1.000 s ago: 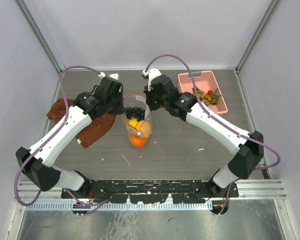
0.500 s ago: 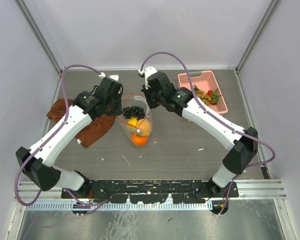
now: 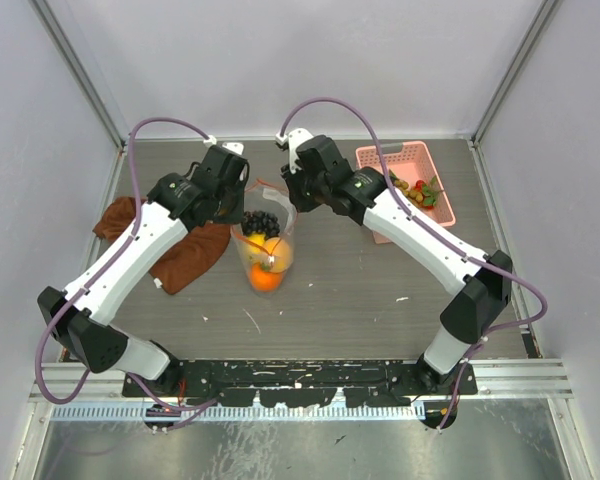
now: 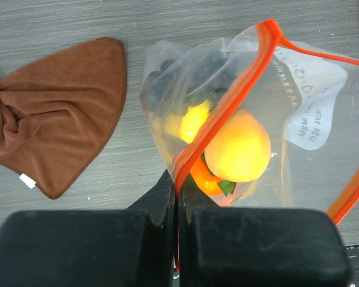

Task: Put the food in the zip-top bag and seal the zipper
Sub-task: Place the fake fruit in the zipper food storage bag, then pick up the fake fruit from the bin.

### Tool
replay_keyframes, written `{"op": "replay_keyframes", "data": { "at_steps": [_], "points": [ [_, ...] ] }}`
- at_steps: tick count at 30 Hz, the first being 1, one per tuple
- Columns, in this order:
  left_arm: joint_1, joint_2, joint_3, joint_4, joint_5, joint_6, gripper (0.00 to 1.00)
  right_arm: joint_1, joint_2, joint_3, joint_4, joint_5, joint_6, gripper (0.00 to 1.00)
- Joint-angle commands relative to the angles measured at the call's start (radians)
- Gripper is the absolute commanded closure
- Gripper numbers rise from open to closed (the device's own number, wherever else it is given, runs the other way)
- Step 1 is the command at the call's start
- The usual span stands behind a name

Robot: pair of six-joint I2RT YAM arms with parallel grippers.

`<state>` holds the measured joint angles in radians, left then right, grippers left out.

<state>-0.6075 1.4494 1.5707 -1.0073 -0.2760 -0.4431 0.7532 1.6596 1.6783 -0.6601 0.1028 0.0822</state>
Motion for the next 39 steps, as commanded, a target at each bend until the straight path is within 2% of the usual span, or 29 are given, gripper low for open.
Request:
{"op": "replay_keyframes", "data": {
  "at_steps": [1,8,15,23,31,35,39],
  "points": [
    [0.005,-0.012,0.018,0.039,-0.021,0.033,1.00,-0.016,-0.055,0.029,0.036,-0.064,-0.009,0.75],
    [0.005,-0.041,-0.024,0.079,-0.009,0.066,1.00,-0.057,-0.123,-0.046,0.055,-0.070,-0.005,0.59],
    [0.006,-0.089,-0.085,0.128,-0.008,0.099,1.00,-0.223,-0.189,-0.155,0.087,-0.063,0.007,0.48],
    [0.006,-0.135,-0.134,0.172,0.001,0.132,0.99,-0.456,-0.206,-0.281,0.167,0.013,0.026,0.42],
    [0.009,-0.157,-0.166,0.210,0.027,0.150,0.99,-0.671,-0.141,-0.349,0.300,0.069,0.066,0.41],
    [0.012,-0.149,-0.167,0.210,0.050,0.149,1.00,-0.740,-0.101,-0.403,0.406,0.100,0.164,0.41],
    [0.015,-0.143,-0.166,0.208,0.051,0.150,1.00,-0.753,-0.064,-0.458,0.502,0.203,0.269,0.41]
  ]
}}
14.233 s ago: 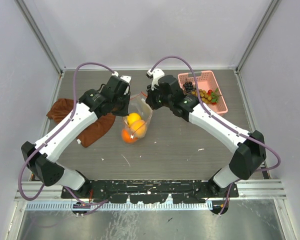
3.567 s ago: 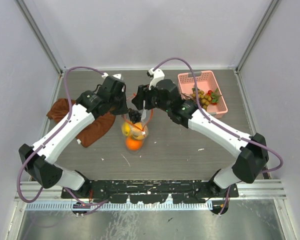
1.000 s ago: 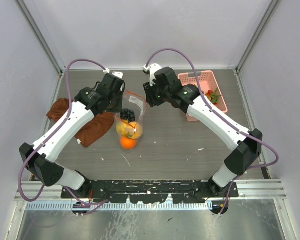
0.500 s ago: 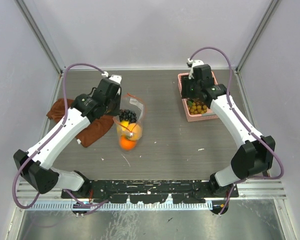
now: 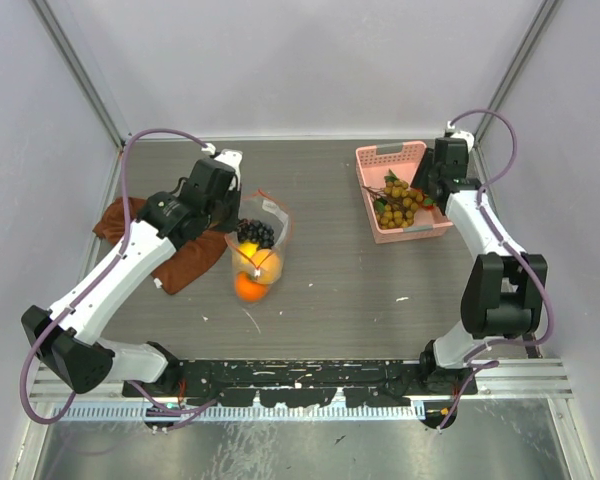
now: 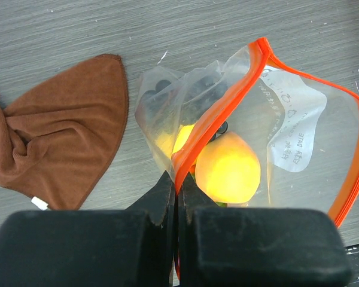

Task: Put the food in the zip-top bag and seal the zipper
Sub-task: Pick up the fake fruit from the bin.

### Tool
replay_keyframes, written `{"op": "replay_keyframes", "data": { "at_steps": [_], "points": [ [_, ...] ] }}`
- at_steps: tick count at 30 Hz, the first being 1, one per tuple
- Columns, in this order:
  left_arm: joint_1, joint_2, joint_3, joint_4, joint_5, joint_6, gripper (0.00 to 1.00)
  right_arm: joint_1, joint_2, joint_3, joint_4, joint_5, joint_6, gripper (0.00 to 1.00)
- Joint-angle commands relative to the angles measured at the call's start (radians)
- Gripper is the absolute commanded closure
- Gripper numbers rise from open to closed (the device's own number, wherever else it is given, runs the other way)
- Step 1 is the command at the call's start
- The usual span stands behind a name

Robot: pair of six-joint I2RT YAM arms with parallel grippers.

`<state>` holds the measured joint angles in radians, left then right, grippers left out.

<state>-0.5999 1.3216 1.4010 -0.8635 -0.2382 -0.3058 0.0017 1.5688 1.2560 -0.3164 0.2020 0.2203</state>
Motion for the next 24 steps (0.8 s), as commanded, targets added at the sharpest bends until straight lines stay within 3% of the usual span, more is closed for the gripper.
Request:
{"op": "replay_keyframes", "data": {
  "at_steps": [1,10,24],
  "points": [
    [0.009,-0.013,0.004,0.064,0.014,0.013,1.00,-0.002,0.038,-0.043,0.174,0.121,0.158,0.41],
    [0.011,-0.006,0.003,0.064,0.024,0.013,1.00,-0.002,0.162,-0.026,0.250,0.320,0.353,0.43],
    [0.012,-0.002,-0.003,0.064,0.030,0.014,1.00,-0.013,0.333,0.038,0.301,0.393,0.491,0.38]
  ]
}}
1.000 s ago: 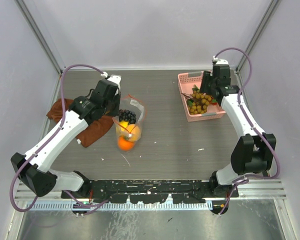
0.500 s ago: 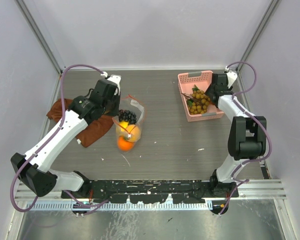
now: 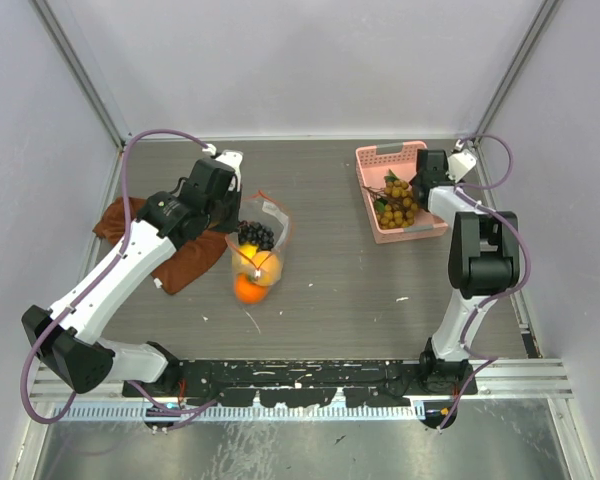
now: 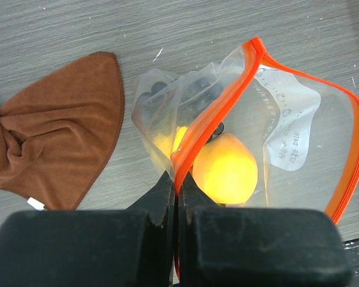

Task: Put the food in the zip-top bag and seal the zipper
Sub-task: Pick up the fake fruit from the bin, then place the fake fruit in the zipper food storage bag.

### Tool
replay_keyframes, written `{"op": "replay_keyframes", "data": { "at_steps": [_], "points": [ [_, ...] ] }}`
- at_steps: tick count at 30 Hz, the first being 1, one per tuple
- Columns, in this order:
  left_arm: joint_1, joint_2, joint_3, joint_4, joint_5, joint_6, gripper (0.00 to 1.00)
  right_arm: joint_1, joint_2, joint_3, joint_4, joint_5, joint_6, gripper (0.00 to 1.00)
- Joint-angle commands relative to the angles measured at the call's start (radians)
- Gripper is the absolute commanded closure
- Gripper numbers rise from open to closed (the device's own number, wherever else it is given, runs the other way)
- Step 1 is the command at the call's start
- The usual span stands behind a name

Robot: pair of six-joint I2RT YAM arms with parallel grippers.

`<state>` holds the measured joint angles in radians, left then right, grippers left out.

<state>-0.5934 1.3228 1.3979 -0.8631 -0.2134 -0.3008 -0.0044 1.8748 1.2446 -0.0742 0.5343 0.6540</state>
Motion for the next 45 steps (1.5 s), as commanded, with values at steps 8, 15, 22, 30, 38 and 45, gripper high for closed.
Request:
{"op": "replay_keyframes", "data": {
  "at_steps": [8,15,22,30,38,45],
  "points": [
    [0.006,-0.003,-0.001,0.065,0.008,0.010,1.00,-0.015,0.048,0.045,0.102,0.045,0.005,0.59],
    [0.006,-0.007,-0.002,0.070,0.017,0.011,1.00,-0.015,-0.016,-0.002,0.131,0.028,-0.074,0.90],
    [0.006,-0.013,-0.004,0.074,0.024,0.009,1.00,-0.014,-0.078,-0.027,0.138,0.007,-0.145,1.00],
    [0.006,-0.018,-0.006,0.077,0.038,0.008,1.00,-0.014,-0.177,-0.069,0.137,-0.041,-0.234,1.00],
    [0.006,-0.023,-0.010,0.083,0.055,0.005,1.00,-0.015,-0.302,-0.099,0.109,-0.095,-0.311,1.00],
    [0.006,-0.024,-0.011,0.087,0.058,0.005,1.00,-0.005,-0.396,-0.105,0.058,-0.203,-0.353,1.00]
  ]
}}
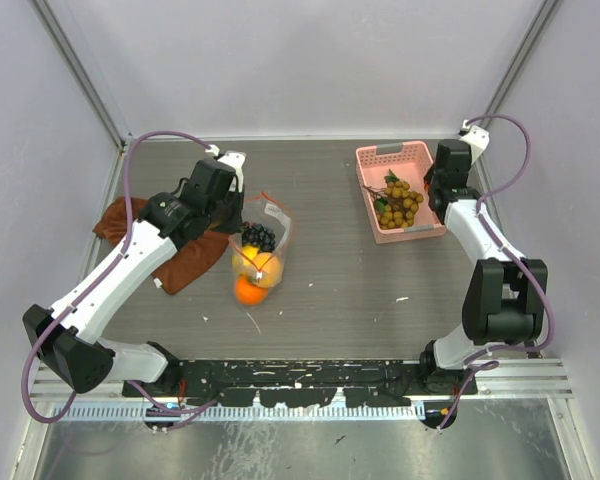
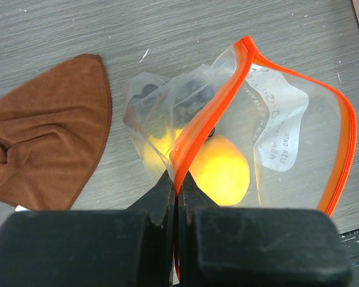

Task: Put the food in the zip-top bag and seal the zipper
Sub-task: Place the fake fruit in the zipper food storage bag.

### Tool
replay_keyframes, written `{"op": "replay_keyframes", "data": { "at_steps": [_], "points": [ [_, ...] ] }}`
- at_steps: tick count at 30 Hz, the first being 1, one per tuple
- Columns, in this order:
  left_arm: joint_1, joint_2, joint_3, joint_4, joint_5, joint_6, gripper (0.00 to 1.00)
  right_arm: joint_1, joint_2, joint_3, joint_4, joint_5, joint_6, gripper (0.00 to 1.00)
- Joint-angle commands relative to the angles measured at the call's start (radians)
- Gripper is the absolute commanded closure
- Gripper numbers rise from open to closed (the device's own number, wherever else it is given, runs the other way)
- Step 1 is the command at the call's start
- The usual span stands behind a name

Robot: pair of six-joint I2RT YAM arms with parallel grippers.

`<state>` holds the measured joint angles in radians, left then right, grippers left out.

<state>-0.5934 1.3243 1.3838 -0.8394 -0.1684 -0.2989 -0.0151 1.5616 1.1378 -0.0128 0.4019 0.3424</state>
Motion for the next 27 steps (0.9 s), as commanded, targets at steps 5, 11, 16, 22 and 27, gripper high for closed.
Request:
{"op": "replay_keyframes", "data": {
  "at_steps": [5,11,16,22,27],
  "points": [
    [0.006,-0.030,0.000,0.068,0.014,0.003,1.00,0.020,-0.139,0.010,-0.044,-0.152,-0.065,1.00],
    [0.007,-0.028,-0.003,0.069,0.023,0.001,1.00,0.043,-0.191,0.008,-0.058,-0.250,-0.091,1.00],
    [0.006,-0.030,-0.003,0.071,0.024,0.000,1.00,0.103,-0.220,0.037,-0.084,-0.304,-0.118,1.00],
    [0.005,-0.030,-0.003,0.072,0.023,0.000,1.00,0.235,-0.251,0.112,-0.151,-0.317,-0.131,1.00],
    [0.006,-0.030,-0.004,0.072,0.023,0.000,1.00,0.364,-0.271,0.171,-0.196,-0.316,-0.122,1.00]
  ]
}}
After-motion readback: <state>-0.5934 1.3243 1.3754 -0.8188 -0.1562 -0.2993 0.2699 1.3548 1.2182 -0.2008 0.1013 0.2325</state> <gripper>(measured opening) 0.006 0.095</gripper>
